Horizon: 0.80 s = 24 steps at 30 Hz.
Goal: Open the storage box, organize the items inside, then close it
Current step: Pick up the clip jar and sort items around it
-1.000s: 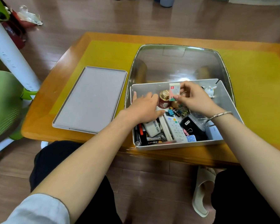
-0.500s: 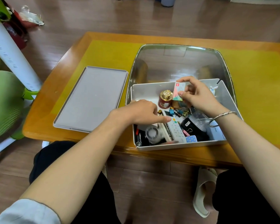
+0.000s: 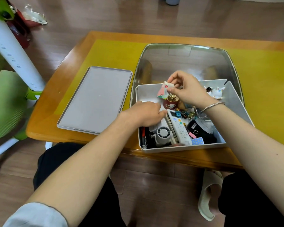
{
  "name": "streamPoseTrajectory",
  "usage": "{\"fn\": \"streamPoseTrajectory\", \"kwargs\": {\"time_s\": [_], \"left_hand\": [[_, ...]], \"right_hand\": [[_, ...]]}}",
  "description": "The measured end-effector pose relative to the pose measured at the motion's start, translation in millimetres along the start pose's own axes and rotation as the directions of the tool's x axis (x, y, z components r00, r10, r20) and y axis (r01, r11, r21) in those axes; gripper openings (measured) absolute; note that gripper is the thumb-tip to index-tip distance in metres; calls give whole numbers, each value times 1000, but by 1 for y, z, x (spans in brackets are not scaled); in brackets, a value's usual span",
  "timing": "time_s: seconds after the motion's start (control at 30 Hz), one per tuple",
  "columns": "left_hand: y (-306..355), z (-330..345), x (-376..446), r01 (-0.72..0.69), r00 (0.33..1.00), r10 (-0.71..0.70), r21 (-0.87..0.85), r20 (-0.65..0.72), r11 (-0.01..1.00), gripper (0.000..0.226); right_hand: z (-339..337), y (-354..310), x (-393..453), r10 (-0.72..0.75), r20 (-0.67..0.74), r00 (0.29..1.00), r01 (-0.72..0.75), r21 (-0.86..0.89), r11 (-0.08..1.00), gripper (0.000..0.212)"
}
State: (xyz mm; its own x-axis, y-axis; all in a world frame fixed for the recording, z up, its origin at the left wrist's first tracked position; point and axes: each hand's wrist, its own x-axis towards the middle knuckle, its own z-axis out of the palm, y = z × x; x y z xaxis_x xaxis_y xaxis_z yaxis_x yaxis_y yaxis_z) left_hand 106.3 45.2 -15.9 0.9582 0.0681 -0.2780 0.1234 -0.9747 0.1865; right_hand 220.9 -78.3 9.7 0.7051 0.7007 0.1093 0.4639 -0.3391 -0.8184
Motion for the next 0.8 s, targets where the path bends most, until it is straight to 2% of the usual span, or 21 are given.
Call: {"fn": "streamPoseTrajectory", "kwargs": {"time_s": [0.1,0.2,0.3,0.47,0.57,0.8], "left_hand": [[6,5,8,-29,998,28,17,61,999,64],[7,8,16,3,992,2,-45,126,999,75],[10,13,21,-18,990,16,12,139,1000,84],[12,12,20,-23,989,24,-8,143,1000,83],[15,10,12,-9,983,-8,94,182,996,83],[19,8,-13,21,990,-48,203,131,979,88]], "right_hand": [[5,2,2,-34,5,999,34,-115,993,20],[6,7,2,-43,3,999,43,-138,990,19],[5,11,3,-45,10,999,46,-151,988,19],[10,14,6,-50,55,997,59,-177,982,18],[14,15,6,-51,103,993,73,-222,972,17],[21,18,6,-24,128,991,69,-357,932,16]]}}
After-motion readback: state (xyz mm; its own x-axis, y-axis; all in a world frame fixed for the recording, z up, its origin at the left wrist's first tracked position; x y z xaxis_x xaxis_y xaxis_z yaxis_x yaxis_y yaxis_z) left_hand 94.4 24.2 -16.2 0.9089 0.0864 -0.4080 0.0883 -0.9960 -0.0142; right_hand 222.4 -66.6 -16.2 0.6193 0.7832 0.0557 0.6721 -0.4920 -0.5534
